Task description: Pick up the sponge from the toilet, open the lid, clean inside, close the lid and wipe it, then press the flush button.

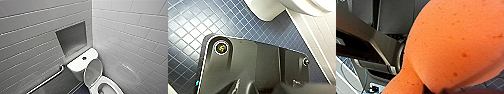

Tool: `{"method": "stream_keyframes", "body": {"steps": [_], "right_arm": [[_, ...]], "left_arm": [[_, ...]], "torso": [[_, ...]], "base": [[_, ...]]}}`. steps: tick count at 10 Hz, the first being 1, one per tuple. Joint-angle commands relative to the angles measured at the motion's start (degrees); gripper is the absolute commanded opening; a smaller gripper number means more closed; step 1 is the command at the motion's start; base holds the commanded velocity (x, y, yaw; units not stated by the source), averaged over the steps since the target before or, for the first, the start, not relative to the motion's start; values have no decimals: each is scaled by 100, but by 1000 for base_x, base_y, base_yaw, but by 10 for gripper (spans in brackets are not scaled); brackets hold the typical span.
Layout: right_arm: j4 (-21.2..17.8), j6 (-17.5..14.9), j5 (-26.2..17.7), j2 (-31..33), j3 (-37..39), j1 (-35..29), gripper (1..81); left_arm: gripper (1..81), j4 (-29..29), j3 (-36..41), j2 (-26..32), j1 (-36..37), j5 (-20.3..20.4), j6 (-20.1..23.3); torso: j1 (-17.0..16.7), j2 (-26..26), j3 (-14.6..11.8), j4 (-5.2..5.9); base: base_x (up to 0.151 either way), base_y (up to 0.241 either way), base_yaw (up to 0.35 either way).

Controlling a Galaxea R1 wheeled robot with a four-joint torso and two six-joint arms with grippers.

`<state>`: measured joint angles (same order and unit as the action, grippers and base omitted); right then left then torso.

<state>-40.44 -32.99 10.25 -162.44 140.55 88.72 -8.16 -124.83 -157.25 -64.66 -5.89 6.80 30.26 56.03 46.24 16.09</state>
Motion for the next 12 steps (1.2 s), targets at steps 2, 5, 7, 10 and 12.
{"method": "stream_keyframes", "body": {"steps": [2, 5, 7, 10, 12], "right_arm": [[-377, -364, 20, -256, 59, 203, 10], [-273, -445, -841, -221, 278, -16, 10], [613, -237, -788, -335, 516, 36, 10], [3302, 2127, -289, -441, 605, 229, 10], [4465, 2930, 214, -302, 379, 334, 10]], "left_arm": [[811, -476, 249, 219, 607, -588, 5], [811, -740, 249, 229, 976, -677, 5], [811, -907, 249, 185, 1283, -676, 5], [811, -1240, 249, 158, 1714, -677, 5], [811, -1443, 249, 184, 1951, -668, 5]], "torso": [[0, 0, 2, 0], [0, -2, 2, 0], [0, -2, 2, 0], [0, -2, 2, 0], [0, -2, 2, 0]], "base": [[0, 0, 0], [0, 0, 0], [0, 0, 0], [0, 0, 0], [0, 0, 0]]}}
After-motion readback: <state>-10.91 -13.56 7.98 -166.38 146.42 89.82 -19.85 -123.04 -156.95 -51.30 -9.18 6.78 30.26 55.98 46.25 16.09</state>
